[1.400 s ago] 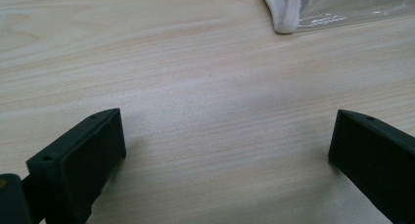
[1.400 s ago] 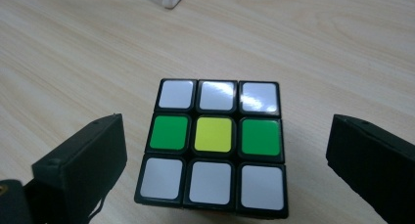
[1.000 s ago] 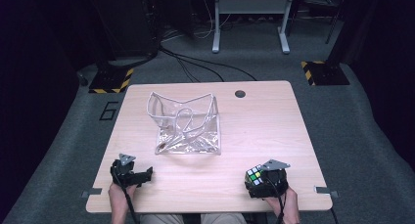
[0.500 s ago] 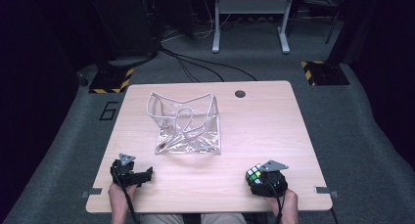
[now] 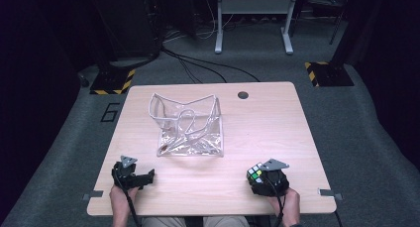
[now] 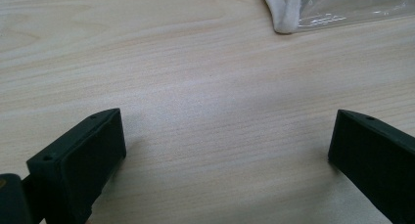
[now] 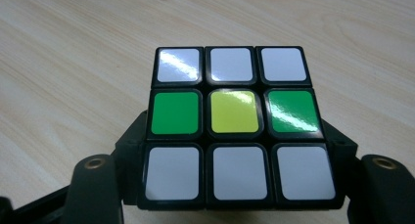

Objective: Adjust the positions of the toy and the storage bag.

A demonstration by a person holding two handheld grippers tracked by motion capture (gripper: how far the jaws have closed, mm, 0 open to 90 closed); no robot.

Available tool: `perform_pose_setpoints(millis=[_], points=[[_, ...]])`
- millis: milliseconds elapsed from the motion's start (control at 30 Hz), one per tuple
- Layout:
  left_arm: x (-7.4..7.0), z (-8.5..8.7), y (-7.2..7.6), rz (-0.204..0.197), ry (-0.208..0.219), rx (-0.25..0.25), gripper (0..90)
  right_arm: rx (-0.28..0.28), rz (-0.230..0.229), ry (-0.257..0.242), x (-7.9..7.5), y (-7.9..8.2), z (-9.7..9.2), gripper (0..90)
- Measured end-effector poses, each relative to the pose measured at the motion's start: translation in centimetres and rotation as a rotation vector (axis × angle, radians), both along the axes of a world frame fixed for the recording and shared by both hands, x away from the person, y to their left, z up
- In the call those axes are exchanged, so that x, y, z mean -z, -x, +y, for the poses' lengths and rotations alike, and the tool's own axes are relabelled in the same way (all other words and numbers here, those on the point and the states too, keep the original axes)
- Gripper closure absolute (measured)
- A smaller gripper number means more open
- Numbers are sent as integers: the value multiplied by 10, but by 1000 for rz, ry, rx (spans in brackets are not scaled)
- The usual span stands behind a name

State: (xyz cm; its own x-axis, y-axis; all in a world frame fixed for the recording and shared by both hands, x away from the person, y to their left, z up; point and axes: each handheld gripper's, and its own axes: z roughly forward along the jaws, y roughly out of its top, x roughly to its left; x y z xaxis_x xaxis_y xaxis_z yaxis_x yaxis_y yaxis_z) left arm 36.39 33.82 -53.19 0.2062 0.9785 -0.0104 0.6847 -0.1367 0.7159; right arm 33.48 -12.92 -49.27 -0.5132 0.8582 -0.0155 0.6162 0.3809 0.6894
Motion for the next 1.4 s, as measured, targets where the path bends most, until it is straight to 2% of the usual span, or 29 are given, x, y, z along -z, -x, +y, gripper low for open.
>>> perform_pose_setpoints(millis=[700,767,1400], points=[[0,0,0,3,-2,2,3,-51,-31,-8,-17,-17,21,330],[0,0,0,3,-4,3,3,-53,-17,-15,-18,-18,23,330],[0,0,0,3,-3,2,3,-87,-7,-34,-20,-31,39,330]])
